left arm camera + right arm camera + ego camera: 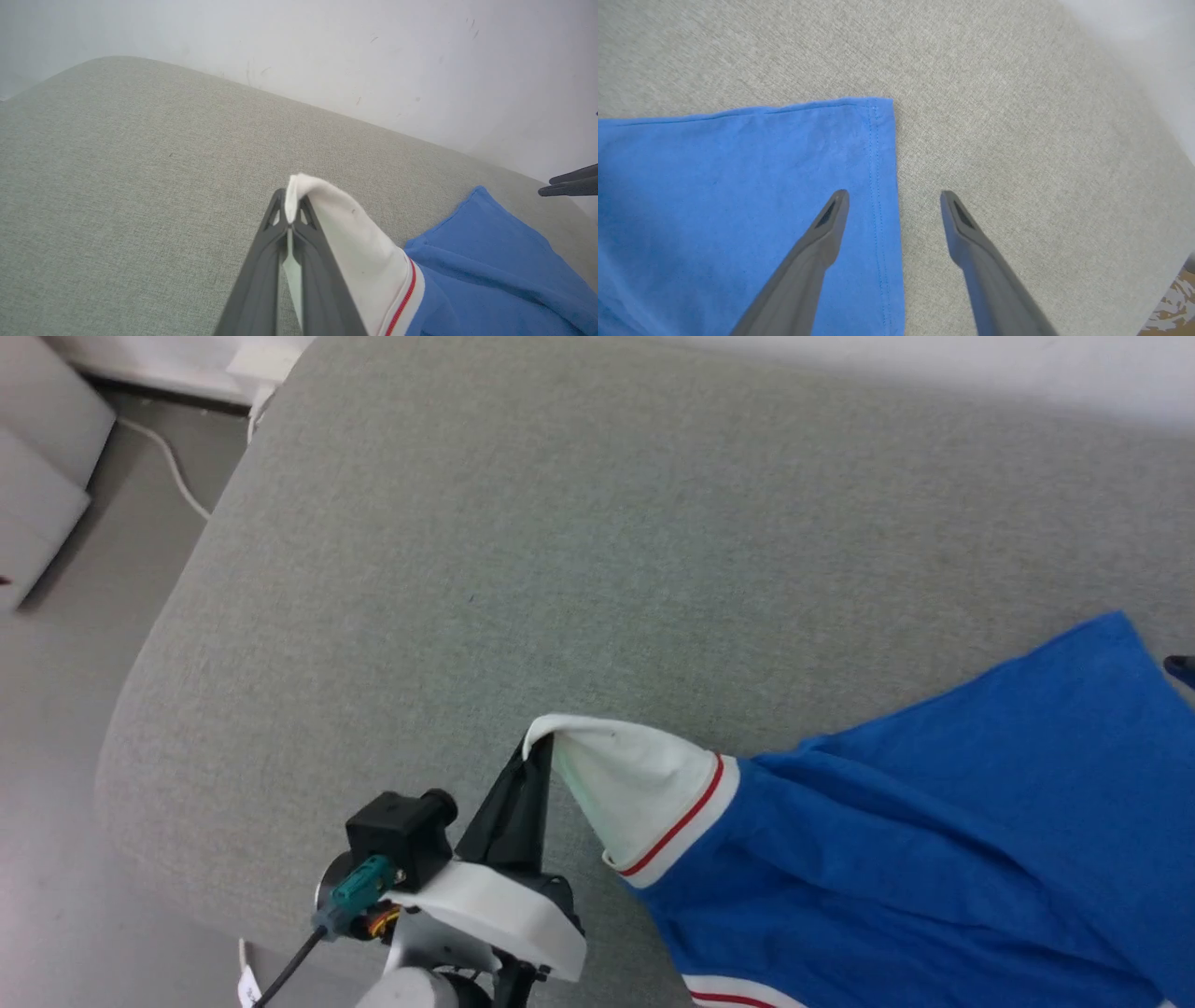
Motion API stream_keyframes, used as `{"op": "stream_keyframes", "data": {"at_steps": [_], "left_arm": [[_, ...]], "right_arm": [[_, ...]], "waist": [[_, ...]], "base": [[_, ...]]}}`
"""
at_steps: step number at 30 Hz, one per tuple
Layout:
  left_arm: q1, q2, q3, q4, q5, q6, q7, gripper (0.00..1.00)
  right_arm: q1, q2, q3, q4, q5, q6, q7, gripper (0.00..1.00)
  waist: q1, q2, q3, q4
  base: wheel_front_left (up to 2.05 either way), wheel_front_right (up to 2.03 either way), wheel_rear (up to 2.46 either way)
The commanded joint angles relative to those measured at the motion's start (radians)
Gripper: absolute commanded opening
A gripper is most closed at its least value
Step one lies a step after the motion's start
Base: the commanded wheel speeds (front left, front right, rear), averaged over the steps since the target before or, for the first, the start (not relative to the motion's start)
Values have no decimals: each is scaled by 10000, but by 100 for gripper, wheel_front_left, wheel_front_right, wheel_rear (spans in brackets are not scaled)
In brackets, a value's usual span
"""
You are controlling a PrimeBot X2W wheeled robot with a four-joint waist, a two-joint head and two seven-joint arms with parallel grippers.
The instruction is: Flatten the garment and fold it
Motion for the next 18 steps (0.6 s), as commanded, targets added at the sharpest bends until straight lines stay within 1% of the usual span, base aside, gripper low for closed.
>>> {"op": "stream_keyframes", "data": {"at_steps": [1, 8, 12, 13, 14, 18], "left_arm": [[-141, -52, -33, 38, 95, -65, -75, 0], [-406, -293, -224, 142, 150, -156, -222, 0], [-470, -355, -267, 183, 163, -155, -274, 0], [-478, -357, -268, 197, 160, -156, -284, 0], [-483, -355, -267, 213, 155, -159, -292, 0], [-490, -329, -268, 280, 139, -159, -299, 0]], "right_arm": [[-190, -50, 92, 160, -72, -9, -61, 100], [-807, -198, 1128, 1361, -93, -9, -343, 100], [-796, -292, 1678, 1666, -38, -9, -462, 100], [-771, -332, 1814, 1710, -7, -9, -461, 72], [-738, -367, 1947, 1738, 41, -9, -453, 0], [-677, -470, 2200, 1845, 314, -9, -444, 0]], "waist": [[-3, 0, 652, 618], [-3, 0, 1035, 886], [-3, 0, 1141, 931], [-3, 0, 1157, 929], [-3, 0, 1166, 924], [-3, 0, 1151, 874]], "base": [[0, 0, 0], [0, 0, 0], [0, 0, 0], [0, 0, 0], [0, 0, 0], [0, 0, 0]]}}
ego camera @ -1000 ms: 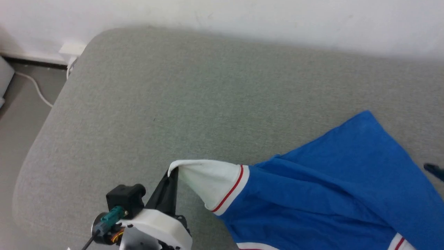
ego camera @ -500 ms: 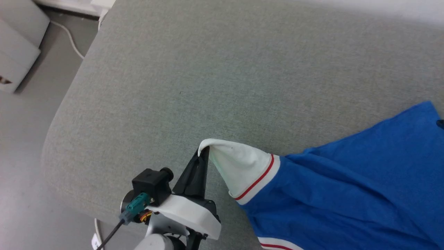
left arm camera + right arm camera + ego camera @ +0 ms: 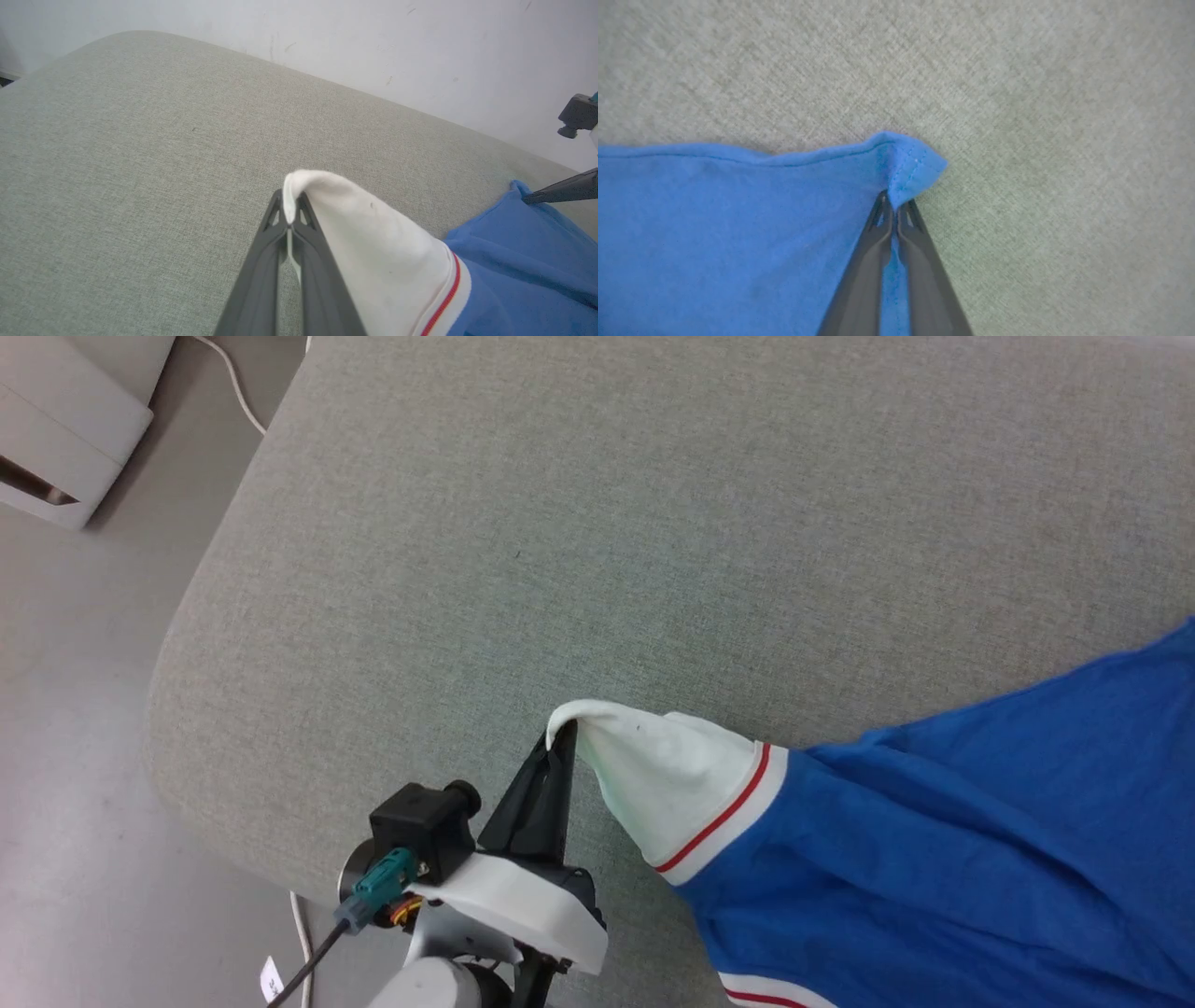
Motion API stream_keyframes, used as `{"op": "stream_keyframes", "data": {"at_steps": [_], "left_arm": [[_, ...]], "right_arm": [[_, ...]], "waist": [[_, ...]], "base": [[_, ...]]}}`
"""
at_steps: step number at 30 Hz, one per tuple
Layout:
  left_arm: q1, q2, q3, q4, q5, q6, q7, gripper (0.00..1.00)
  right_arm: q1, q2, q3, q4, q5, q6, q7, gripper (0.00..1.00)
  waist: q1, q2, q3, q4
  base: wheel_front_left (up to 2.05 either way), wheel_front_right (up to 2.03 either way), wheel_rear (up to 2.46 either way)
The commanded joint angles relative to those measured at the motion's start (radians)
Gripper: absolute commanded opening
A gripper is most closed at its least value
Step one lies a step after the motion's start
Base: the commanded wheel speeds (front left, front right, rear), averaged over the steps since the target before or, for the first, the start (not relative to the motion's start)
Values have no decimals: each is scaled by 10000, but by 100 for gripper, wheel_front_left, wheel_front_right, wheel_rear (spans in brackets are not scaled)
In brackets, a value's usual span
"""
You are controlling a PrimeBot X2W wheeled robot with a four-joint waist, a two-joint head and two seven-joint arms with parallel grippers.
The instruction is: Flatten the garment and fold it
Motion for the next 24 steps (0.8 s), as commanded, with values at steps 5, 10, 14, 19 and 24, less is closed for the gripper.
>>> {"op": "stream_keyframes", "data": {"at_steps": [5, 10, 14, 19, 24], "left_arm": [[-188, 63, 28, 105, 55, -51, -47, 0], [-291, 277, 105, 103, 81, -32, 108, 0], [-461, 649, 314, -47, 135, 27, 354, 0], [-851, 1241, 806, -538, 123, 86, 729, 0], [-1344, 1775, 1484, -1105, 24, 173, 996, 0]], "right_arm": [[210, 60, 174, 505, 130, -11, -466, 0], [0, 98, 30, 505, 458, -11, -1439, 0], [-150, 38, -52, 199, 954, -11, -2238, 0], [-178, -133, -264, -552, 1664, -11, -3105, 0], [-107, -516, -390, -1778, 2092, -11, -4129, 0]], "waist": [[1, 0, -265, -176], [1, 0, -826, -469], [1, 0, -1454, -875], [1, 0, -2243, -1555], [1, 0, -2871, -2276]], "base": [[0, 0, 0], [0, 0, 0], [0, 0, 0], [0, 0, 0], [0, 0, 0]]}}
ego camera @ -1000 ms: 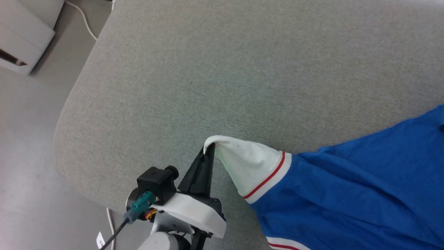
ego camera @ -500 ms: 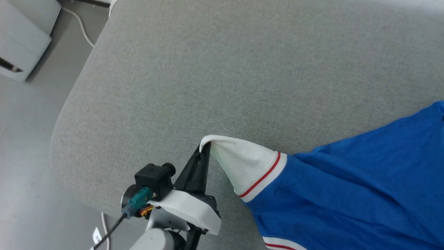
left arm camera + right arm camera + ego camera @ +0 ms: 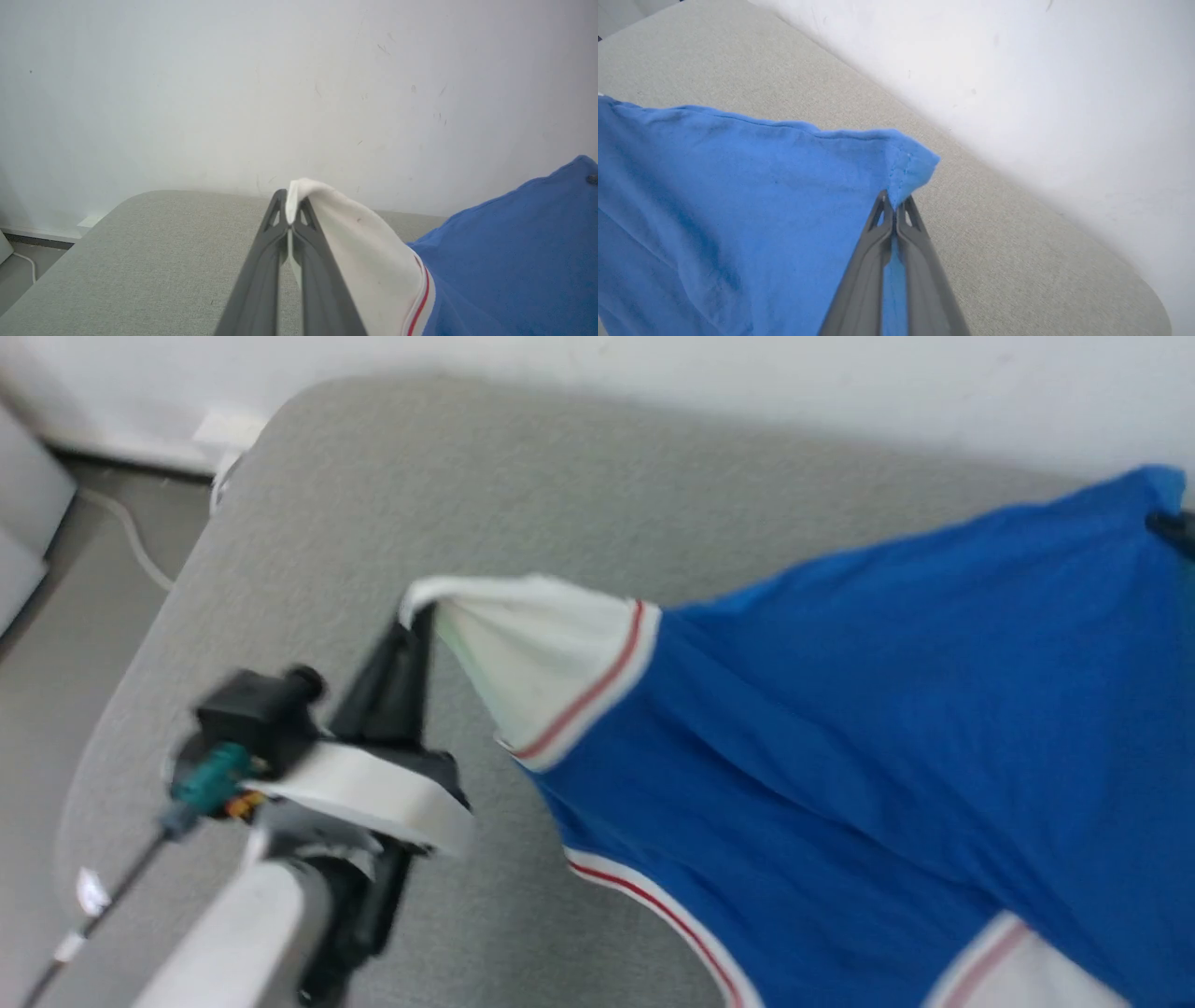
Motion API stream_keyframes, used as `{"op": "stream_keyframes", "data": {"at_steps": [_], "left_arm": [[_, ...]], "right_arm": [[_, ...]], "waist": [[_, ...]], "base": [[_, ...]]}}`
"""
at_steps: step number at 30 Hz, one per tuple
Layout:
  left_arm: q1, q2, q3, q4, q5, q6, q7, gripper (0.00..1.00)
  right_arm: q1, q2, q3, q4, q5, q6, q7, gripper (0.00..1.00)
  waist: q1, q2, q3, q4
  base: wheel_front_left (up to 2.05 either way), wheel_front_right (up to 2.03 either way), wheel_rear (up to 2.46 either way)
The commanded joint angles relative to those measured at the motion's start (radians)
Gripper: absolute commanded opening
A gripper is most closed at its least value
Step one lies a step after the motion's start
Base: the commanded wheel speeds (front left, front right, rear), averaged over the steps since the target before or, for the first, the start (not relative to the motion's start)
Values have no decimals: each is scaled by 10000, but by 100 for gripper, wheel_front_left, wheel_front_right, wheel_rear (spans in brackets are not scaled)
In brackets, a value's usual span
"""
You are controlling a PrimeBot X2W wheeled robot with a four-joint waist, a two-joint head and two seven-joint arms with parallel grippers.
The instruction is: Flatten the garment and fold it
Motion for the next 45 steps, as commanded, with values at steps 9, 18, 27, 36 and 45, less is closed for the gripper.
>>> {"op": "stream_keyframes", "data": {"at_steps": [9, 18, 27, 36, 45], "left_arm": [[-1401, 960, 1295, -1117, -163, 109, 418, 0], [-3564, 1621, 2014, -1404, -599, -392, 1224, 0], [-6805, 2029, 1949, 440, -897, -1883, 1548, 0], [-10443, 1668, 1380, 3493, -579, -3078, 1460, 0], [-14017, 1011, 1120, 6315, 151, -3650, 191, 0]], "right_arm": [[72, -506, -797, -1532, 507, -17, -1002, 0], [-746, -234, -1887, -2086, 830, -17, -889, 0], [-2867, -102, -1433, -1430, 595, -17, -1043, 0], [-6036, 638, 412, 521, 77, -17, -2195, 0], [-9287, 1568, 1936, 3068, -547, -17, -4234, 0]], "waist": [[1, 0, -1538, -1894], [1, 0, -1377, -2494], [1, 0, 77, -2800], [1, 0, 1964, -3020], [1, 0, 3164, -3041]], "base": [[0, 0, 0], [0, 0, 0], [0, 0, 0], [0, 0, 0], [0, 0, 0]]}}
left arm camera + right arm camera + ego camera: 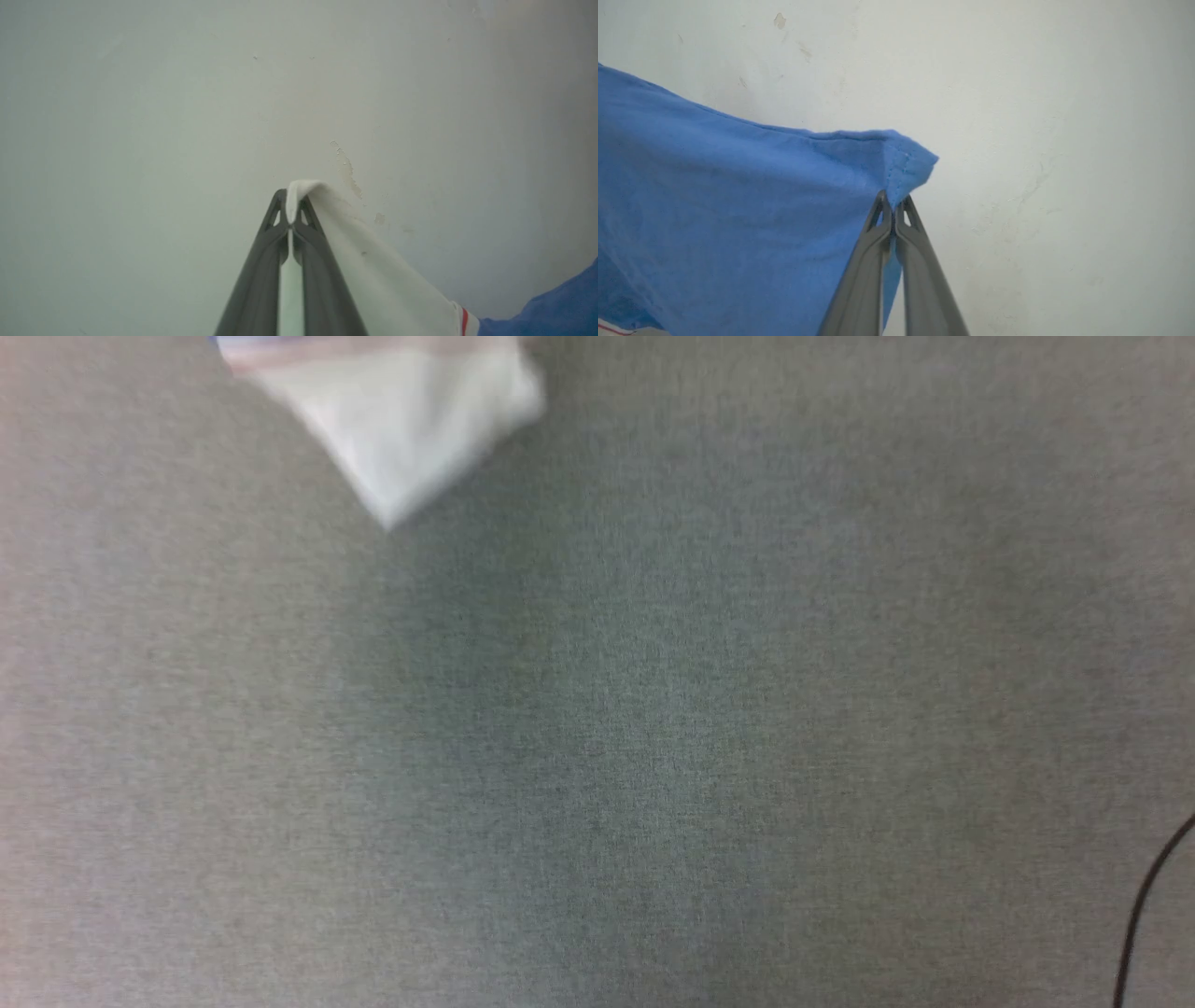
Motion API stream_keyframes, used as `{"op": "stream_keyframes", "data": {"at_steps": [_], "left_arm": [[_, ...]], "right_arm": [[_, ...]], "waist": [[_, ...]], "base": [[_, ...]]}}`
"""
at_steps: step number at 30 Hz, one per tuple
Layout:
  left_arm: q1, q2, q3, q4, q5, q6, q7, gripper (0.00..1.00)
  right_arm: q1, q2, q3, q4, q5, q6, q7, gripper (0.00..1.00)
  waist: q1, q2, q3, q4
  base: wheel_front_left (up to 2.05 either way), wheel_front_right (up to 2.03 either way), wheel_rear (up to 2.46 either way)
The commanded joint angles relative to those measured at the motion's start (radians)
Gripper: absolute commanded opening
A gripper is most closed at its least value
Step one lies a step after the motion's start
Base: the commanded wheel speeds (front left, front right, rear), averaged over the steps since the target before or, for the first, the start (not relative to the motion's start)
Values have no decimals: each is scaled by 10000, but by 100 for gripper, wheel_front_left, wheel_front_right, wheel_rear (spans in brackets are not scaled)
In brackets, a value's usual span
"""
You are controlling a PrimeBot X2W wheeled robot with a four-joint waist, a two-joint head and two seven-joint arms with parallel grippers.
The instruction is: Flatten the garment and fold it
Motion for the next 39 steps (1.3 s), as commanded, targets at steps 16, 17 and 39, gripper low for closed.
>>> {"op": "stream_keyframes", "data": {"at_steps": [16, 17, 39], "left_arm": [[1309, -867, -736, 2058, -18, -240, -1495, 0], [1812, -913, -814, 2016, -52, -187, -1501, 0], [13786, 2135, -2404, -5080, -1204, 2402, 2651, 0]], "right_arm": [[560, 386, 2558, 2354, 969, -9, -1811, 0], [912, 402, 2692, 2442, 1080, -9, -1925, 0], [8573, -1213, 5329, 482, 2938, -9, -2416, 0]], "waist": [[-4, 0, 448, 401], [-4, 0, 305, 451], [-4, 0, -3496, 1361]], "base": [[0, 0, 0], [0, 0, 0], [0, 0, 0]]}}
